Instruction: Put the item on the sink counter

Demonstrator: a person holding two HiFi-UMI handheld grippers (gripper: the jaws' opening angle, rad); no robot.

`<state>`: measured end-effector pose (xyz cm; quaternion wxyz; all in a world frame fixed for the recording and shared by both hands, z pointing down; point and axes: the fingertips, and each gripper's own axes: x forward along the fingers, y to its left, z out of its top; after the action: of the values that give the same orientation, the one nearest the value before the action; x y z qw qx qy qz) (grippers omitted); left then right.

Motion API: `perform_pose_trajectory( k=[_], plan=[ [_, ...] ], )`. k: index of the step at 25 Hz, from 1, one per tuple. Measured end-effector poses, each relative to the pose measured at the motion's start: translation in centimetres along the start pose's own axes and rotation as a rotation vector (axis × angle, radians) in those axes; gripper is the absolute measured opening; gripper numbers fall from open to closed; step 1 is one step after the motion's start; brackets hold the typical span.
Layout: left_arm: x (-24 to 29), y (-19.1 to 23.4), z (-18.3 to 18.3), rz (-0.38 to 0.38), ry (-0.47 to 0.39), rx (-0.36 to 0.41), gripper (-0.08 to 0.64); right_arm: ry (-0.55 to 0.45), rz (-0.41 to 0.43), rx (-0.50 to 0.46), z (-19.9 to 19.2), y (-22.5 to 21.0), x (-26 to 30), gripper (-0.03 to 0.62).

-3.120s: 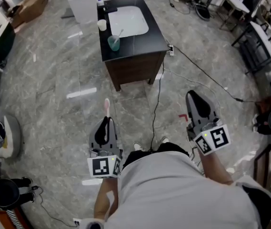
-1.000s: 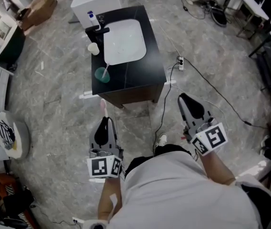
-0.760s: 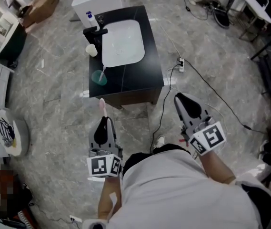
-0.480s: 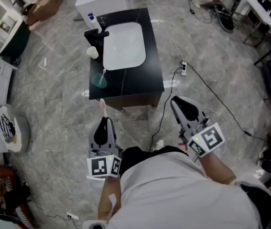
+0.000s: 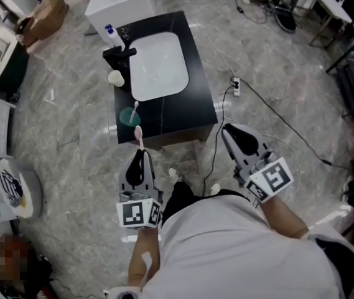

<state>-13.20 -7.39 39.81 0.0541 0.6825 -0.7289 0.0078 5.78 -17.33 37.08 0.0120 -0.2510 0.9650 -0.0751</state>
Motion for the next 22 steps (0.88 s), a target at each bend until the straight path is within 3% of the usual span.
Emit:
perform_pose_trajectory(
  k=[3,6,22],
  plan=[
    [1.8,1.1,0.3,-0.041,0.001,0.037,0.038,-0.011,-0.051,-0.005,0.6,-0.5,1.1,0.055],
    [3.2,2.4,0.1,-0.055,0.002,0.007,0.038,-0.018,-0.068,-0.019,1.2,-0.8,2.7,0.055],
    [8.7,7.1,-1.6,-0.151,0.036,-0.001,0.038,0.019,-0.108,-0.026,1.0,-0.7,10.1,0.055]
  ],
)
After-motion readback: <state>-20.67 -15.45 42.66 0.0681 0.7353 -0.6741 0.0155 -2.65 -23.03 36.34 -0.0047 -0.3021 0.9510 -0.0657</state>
